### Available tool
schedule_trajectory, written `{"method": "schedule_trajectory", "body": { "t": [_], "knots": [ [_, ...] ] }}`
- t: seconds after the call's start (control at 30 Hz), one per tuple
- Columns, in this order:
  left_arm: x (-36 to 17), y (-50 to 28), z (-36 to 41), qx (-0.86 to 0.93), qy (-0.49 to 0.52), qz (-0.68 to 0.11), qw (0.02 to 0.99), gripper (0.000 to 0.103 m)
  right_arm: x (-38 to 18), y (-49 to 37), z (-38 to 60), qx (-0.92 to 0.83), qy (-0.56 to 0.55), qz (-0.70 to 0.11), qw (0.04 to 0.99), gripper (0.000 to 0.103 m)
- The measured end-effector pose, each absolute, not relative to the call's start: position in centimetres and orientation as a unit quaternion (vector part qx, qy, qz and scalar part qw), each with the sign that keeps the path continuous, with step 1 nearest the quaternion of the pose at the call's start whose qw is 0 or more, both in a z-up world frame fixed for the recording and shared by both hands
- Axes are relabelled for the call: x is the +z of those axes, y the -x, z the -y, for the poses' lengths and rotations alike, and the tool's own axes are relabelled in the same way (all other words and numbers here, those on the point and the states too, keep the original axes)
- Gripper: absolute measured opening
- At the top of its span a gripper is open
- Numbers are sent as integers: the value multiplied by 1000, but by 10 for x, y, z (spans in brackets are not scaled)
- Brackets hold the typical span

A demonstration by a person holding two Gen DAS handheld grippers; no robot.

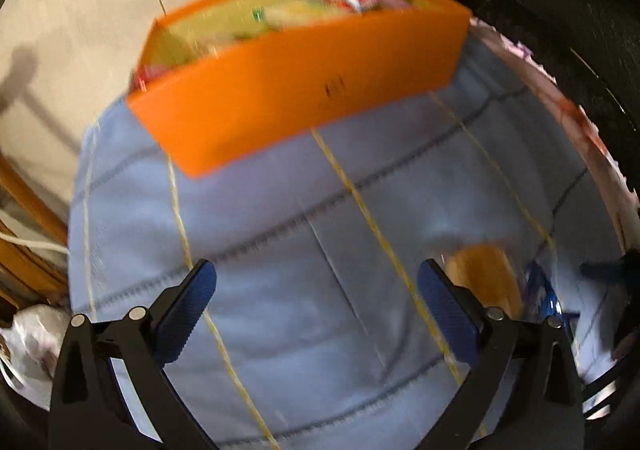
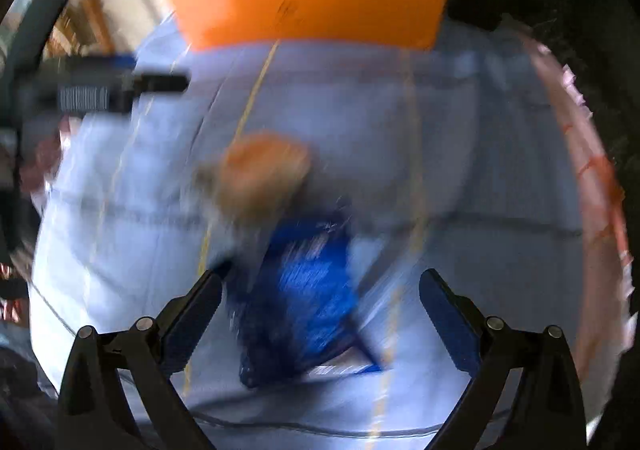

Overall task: Organize snacks
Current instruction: 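Grasp the round wrapped bread with the left tool while the right tool grasps the blue snack bag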

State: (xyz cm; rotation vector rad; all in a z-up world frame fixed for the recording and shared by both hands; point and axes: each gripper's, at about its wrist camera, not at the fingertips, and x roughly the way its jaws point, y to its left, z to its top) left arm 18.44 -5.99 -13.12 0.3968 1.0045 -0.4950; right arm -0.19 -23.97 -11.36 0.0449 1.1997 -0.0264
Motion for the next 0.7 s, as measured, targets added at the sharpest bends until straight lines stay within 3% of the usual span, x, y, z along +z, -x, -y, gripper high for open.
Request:
{"method": "schedule_trajectory", "body": {
  "t": [0.1, 0.17, 0.2, 0.23, 0.43, 0.7],
  "knots": [
    [-130, -178, 62, -248, -173, -481, 823, 99, -138, 4, 228, -20, 25, -567, 823, 98],
    [-123, -172, 73, -261, -169, -473, 824, 99, -147, 2, 233, -25, 12, -573, 819, 88],
    [-121, -169, 80, -265, -171, -469, 825, 99, -144, 4, 238, -33, -6, -565, 824, 67],
    [-120, -164, 87, -271, -176, -465, 824, 99, -139, 5, 243, -43, -20, -559, 828, 60],
    [-136, -139, 136, -292, -230, -463, 805, 99, -118, 30, 275, -72, -79, -566, 818, 56],
    [-159, -137, 158, -269, -164, -544, 778, 99, -89, 55, 307, -124, -128, -549, 817, 55]
  ]
}}
